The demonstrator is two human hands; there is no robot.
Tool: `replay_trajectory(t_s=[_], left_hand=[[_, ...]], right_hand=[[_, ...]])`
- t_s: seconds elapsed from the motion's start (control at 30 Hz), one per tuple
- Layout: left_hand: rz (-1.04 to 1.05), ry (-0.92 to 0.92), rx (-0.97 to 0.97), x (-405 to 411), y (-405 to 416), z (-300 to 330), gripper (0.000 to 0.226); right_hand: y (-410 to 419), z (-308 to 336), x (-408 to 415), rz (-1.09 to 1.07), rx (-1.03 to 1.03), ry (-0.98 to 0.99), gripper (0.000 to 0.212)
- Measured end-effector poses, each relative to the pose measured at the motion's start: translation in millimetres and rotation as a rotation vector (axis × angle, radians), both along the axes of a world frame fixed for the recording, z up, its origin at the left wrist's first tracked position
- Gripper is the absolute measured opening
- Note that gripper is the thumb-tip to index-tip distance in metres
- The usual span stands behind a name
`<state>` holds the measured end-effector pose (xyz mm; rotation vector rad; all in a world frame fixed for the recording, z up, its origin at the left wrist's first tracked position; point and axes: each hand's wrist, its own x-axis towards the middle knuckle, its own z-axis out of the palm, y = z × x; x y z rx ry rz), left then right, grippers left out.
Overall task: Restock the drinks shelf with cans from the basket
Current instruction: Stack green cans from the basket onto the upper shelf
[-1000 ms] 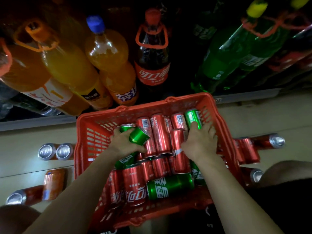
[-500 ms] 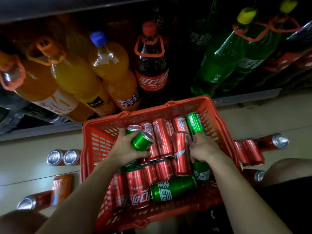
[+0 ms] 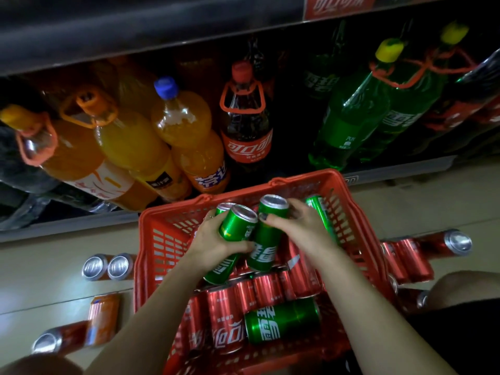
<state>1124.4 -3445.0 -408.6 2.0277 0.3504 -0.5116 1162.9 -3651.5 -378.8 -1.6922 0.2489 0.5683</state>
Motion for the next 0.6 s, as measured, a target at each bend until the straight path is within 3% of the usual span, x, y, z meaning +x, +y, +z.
replay_trajectory(t_s=[0.1, 0.37, 0.6], left_hand=[[0.048, -0.019, -0.127, 1.5, -1.5, 4.1, 0.055], [0.143, -0.089, -0.397, 11.7, -10.9, 42.6, 0.079], [0.203, -0.159, -0.479, 7.7, -22.8, 147.3, 0.086]], right_hand=[[10.3, -12.5, -13.2, -0.070, 0.107, -0.010, 0.023], [24.6, 1.3, -16.7, -0.052, 0.437, 0.116, 0.038], [22.0, 112.6, -0.7, -0.026, 0.431, -0.024, 0.043]])
